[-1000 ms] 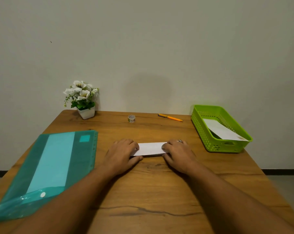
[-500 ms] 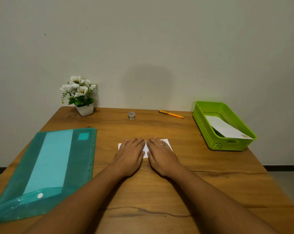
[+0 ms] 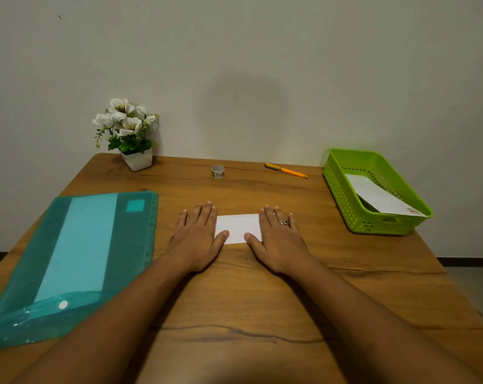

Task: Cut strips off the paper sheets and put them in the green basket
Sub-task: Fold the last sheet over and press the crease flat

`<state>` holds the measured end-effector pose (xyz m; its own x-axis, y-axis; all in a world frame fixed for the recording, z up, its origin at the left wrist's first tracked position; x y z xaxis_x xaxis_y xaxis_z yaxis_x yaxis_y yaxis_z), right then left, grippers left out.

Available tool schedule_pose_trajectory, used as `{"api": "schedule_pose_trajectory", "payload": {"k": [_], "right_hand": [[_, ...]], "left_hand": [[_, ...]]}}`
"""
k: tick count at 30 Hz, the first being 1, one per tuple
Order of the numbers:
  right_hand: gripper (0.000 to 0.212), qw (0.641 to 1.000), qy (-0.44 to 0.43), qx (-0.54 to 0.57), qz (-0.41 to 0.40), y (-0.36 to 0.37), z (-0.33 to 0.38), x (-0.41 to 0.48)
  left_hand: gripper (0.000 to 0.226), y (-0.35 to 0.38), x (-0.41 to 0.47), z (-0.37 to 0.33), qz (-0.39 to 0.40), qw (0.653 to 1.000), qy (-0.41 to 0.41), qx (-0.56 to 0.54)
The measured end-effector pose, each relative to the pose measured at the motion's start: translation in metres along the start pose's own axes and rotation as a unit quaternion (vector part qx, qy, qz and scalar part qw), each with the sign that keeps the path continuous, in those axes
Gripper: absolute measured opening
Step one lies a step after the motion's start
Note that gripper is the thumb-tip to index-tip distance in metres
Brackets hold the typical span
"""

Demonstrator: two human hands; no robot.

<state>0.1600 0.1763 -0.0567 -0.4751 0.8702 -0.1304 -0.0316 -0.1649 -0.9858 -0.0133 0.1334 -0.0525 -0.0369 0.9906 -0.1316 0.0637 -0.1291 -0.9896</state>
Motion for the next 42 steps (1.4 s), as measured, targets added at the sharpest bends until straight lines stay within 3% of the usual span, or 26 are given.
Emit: {"api": "schedule_pose_trajectory", "payload": {"k": [5,8,14,19,26,36,42], "right_hand": [[0.07,0.995,-0.099,0.009,-0.012,0.002,0.062,0.001],[0.067,0.993,-0.116,0.023,-0.015,0.005,0.071,0.003],[0.077,0.999,-0.047,0.015,0.001,0.002,0.014,-0.001],[0.077,1.0,-0.017,0.009,0.008,0.0,-0.008,-0.004],[0.078,1.0,-0.018,0.013,-0.004,-0.001,-0.008,-0.005],[0.08,1.0,-0.002,0.003,0.004,0.001,-0.003,-0.003],[0.068,0.993,-0.119,0.016,-0.01,0.0,0.066,-0.005]], "left_hand": [[0.074,-0.001,-0.002,0.0,-0.001,1.0,0.005,0.004],[0.071,-0.002,-0.004,0.0,-0.001,1.0,0.004,0.006],[0.073,0.0,-0.002,0.0,0.002,1.0,0.004,0.002],[0.078,0.001,0.0,-0.004,-0.003,0.999,-0.042,-0.001],[0.069,0.001,0.004,-0.052,0.006,0.998,0.059,0.002],[0.07,-0.004,-0.009,0.013,0.01,1.0,-0.009,0.0],[0.069,-0.004,-0.009,0.012,0.009,1.0,-0.013,0.0]]}}
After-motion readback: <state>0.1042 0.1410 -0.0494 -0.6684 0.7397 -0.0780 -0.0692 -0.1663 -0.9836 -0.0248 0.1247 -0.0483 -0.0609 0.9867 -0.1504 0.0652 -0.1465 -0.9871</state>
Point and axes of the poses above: each hand's wrist, its own x-axis towards the middle knuckle, its own y-axis out of the palm, z = x × y, the point moved 10 cm from there along x, towards the middle knuckle, and after that the axes turned 4 degrees about z, right-handed, at the moved point
